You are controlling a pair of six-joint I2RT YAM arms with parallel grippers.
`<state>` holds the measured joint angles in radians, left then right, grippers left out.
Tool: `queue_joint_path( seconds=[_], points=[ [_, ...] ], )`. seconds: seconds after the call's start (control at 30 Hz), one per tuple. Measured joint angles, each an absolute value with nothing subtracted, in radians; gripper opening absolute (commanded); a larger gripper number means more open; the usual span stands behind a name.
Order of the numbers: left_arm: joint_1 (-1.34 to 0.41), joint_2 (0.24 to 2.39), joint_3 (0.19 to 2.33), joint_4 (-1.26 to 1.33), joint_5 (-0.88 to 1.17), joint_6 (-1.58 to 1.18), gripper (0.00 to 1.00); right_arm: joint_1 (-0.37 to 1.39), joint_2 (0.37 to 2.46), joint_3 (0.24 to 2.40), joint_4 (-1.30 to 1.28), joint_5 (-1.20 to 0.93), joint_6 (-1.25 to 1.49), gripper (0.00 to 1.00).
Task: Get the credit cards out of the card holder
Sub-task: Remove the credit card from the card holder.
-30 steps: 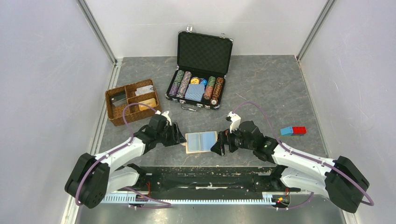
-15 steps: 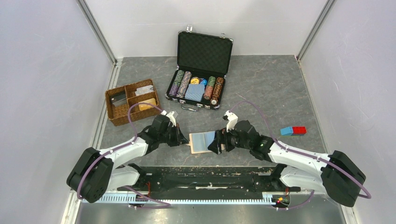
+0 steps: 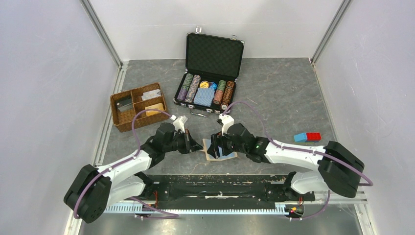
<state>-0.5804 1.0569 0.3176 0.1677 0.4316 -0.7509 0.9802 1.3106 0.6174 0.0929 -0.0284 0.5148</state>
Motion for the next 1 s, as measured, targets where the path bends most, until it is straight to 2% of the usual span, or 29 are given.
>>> queue_joint_path(
  seconds=[0.2, 0.47, 0.63, 0.8, 1.0],
  points=[
    [-0.580, 1.058, 0.317, 0.189, 0.453, -0.751, 0.02, 1.002, 1.385, 0.625, 0.096, -0.018, 0.504, 0.65],
    [-0.580, 1.058, 0.317, 0.191, 0.456, -0.751, 0.02, 1.018, 1.439, 0.627, 0.095, -0.016, 0.497, 0.42],
    [-0.580, 1.058, 0.317, 0.165, 0.454, -0.748, 0.02, 1.019, 1.426, 0.629, 0.082, 0.010, 0.493, 0.41],
    [-0.580, 1.054, 0.317, 0.113, 0.451, -0.732, 0.02, 1.019, 1.377, 0.627, 0.064, 0.043, 0.485, 0.45],
    [-0.580, 1.039, 0.317, 0.078, 0.451, -0.716, 0.02, 1.019, 1.349, 0.624, 0.056, 0.073, 0.476, 0.43]
  ],
)
